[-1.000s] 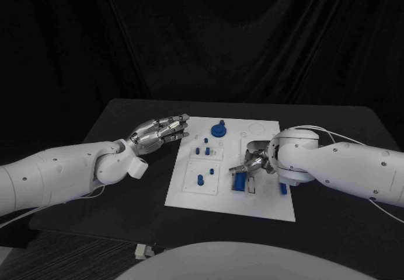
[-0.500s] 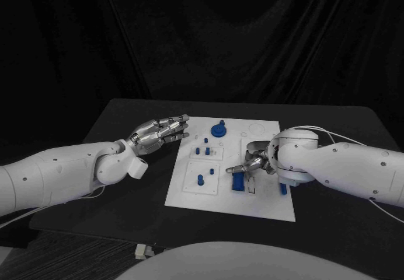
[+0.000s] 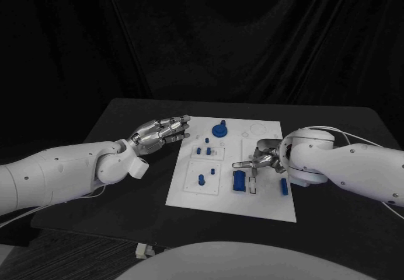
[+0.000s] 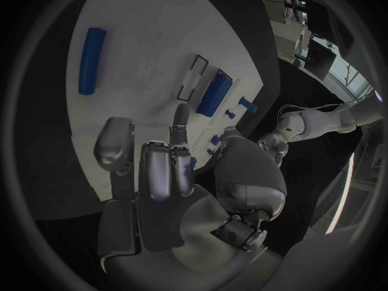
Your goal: Assemble the parts on the task board
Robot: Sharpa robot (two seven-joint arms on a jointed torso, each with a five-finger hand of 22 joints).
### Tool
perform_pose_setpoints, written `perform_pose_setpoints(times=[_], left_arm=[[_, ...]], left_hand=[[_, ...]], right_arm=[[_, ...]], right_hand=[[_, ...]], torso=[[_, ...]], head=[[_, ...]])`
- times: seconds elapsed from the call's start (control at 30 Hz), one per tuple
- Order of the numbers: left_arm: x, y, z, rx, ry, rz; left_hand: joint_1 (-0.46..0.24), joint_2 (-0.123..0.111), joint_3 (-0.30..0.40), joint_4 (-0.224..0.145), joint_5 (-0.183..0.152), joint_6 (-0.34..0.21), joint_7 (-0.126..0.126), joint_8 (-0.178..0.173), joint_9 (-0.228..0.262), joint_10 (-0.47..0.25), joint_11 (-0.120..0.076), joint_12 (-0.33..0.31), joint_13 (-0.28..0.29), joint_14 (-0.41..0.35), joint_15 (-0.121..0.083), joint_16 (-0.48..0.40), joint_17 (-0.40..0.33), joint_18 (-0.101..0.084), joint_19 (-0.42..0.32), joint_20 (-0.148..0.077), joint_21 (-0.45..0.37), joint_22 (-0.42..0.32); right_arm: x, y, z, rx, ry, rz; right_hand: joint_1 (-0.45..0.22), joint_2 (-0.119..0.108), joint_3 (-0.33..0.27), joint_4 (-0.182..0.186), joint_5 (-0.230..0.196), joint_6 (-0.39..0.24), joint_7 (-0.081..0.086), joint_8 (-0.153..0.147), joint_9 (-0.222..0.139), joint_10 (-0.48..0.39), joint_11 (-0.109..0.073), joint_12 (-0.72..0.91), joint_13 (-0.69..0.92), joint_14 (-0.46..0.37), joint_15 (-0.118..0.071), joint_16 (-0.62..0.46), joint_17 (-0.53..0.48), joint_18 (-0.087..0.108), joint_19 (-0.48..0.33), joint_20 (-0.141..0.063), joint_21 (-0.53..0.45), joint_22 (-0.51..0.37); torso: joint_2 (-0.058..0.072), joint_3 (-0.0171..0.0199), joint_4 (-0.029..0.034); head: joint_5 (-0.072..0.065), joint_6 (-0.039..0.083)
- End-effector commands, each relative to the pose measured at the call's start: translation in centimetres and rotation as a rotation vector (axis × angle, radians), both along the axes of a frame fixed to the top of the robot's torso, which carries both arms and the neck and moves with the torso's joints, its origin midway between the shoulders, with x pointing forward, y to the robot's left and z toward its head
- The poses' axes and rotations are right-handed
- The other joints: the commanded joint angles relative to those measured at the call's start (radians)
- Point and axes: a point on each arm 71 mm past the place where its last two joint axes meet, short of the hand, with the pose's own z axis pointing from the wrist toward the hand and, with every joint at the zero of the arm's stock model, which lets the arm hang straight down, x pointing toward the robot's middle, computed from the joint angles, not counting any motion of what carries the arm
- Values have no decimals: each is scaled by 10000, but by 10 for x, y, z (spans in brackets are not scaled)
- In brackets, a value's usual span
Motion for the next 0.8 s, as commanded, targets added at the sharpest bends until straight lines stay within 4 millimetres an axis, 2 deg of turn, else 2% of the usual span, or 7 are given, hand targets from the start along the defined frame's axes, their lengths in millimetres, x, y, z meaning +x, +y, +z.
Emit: perform_pose_setpoints(times=[0.03, 0.07, 0.23, 0.3, 0.43, 0.53, 0.8], left_arm=[[-1, -1, 0, -141, -15, -80], [-1, -1, 0, -139, -14, -80], [-1, -2, 0, -146, -1, -107], [-1, -2, 0, -148, 7, -121], [-1, -3, 0, -152, 15, -136], [-1, -2, 0, -147, 24, -141], [-1, -2, 0, -140, 35, -140]], left_hand=[[160, -44, 432, 4, 200, 143, 22, -8, 31, -12, 114, 66, -57, -109, 21, 140, 108, -31, 112, 22, -76, 46], [160, -44, 432, 4, 200, 143, 22, -8, 31, -12, 114, 66, -57, -109, 21, 140, 108, -31, 112, 22, -76, 46], [160, -45, 435, 2, 200, 143, 23, -8, 31, -12, 115, 67, -57, -109, 22, 141, 108, -31, 111, 23, -76, 44], [161, -46, 438, 0, 202, 149, 24, -7, 32, -11, 116, 70, -56, -105, 23, 147, 110, -31, 112, 23, -76, 44], [178, -55, 466, -28, 228, 172, 37, -3, 35, -7, 134, 77, -55, -104, 29, 155, 111, -34, 113, 24, -76, 43], [186, -58, 479, -41, 243, 187, 45, -1, 36, -7, 142, 79, -55, -105, 30, 158, 111, -35, 113, 24, -76, 42], [207, -68, 516, -79, 287, 218, 59, 3, 40, -3, 156, 87, -53, -110, 31, 162, 110, -38, 116, 24, -75, 45]], right_arm=[[2, 0, 15, 930, -867, -154], [1, -1, 19, 1120, -1005, -103], [-5, -1, 32, 1929, -1661, 353], [-8, -1, 35, 2153, -1969, 597], [-15, -3, 37, 2556, -2753, 1034], [-19, -6, 38, 2597, -3659, 1472], [-27, -10, 35, 1588, -4604, 2583]], right_hand=[[830, 150, -12, -161, 1155, 133, -2, 63, 349, 1024, 24, 198, 2678, 815, -21, 26, 1261, -111, 106, 1, 129, 1560], [1706, 272, 144, -426, 2250, -41, -32, 241, 598, 1024, 7, 198, 2678, 828, -31, 66, 1322, -126, 129, -14, 222, 1582], [3453, 218, 291, -1068, 3462, -878, -37, 1009, 1624, 1024, -5, 198, 2678, 908, -54, 322, 1706, -215, 269, -42, 754, 1706], [4272, 270, 332, -1338, 3320, -1483, -33, 1586, 2290, 1024, -8, 198, 2678, 939, -60, 437, 1882, -257, 329, -49, 1060, 1769], [4801, 361, 396, -1420, 3324, -2068, 45, 1621, 2359, 1024, 28, 198, 2678, 958, -30, 507, 1989, -298, 361, -29, 1273, 1812], [5261, 354, 492, -1542, 3256, -2253, 93, 1511, 2138, 1024, 27, 198, 2678, 973, -28, 556, 2068, -319, 383, -24, 1425, 1843], [5294, -220, 744, -619, 855, -1800, 166, 1236, 818, 1024, 201, 198, 2678, 1002, 90, 664, 2233, -410, 471, 107, 1993, 1952]], torso=[[-5, 0, -1], [-7, 1, 0], [-11, 2, -2], [-8, 2, 3], [-4, -1, 0], [-8, -2, -3], [2, 0, 3]], head=[[-34, 2], [-39, 2], [-15, 2], [-30, 2], [-17, 2], [24, 2], [-30, 2]])
